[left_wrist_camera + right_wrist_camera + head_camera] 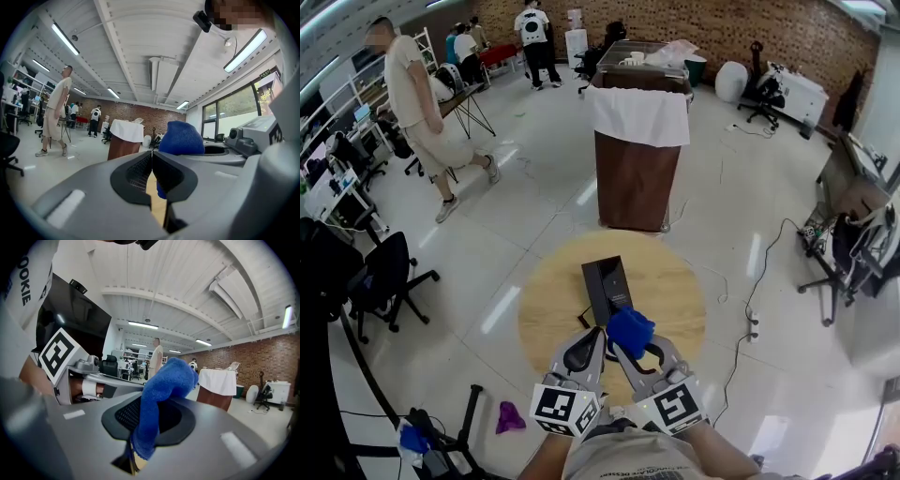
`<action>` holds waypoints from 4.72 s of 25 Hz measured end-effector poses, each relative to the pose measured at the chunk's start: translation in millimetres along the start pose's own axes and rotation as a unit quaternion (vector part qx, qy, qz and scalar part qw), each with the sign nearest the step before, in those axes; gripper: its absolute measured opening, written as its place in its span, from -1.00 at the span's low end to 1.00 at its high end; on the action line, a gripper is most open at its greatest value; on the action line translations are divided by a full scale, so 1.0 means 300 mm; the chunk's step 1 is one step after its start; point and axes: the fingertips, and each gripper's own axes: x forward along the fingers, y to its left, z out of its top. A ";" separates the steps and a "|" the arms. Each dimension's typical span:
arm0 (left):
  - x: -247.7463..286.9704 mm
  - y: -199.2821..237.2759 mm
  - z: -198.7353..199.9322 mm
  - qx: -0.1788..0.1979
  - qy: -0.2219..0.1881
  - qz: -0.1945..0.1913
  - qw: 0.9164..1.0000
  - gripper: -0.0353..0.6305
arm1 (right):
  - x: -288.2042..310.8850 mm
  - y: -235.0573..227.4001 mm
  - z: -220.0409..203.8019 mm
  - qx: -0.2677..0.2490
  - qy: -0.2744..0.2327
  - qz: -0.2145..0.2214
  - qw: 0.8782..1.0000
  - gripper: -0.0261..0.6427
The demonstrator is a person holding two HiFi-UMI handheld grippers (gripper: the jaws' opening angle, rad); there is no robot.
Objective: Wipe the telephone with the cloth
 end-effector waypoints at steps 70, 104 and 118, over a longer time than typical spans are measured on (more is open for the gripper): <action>0.467 0.479 -0.687 -0.336 0.254 -0.180 0.889 -0.70 | 0.149 -0.216 -0.249 0.033 0.106 -0.017 0.994 -0.73; 0.217 0.226 -0.156 -0.316 0.102 -0.238 0.913 -0.71 | 0.157 0.000 -0.065 -0.013 0.021 0.019 1.000 -0.73; 0.160 0.150 -0.124 -0.278 0.098 -0.241 0.925 -0.71 | 0.188 -0.052 0.102 -0.048 -0.033 0.014 0.998 -0.73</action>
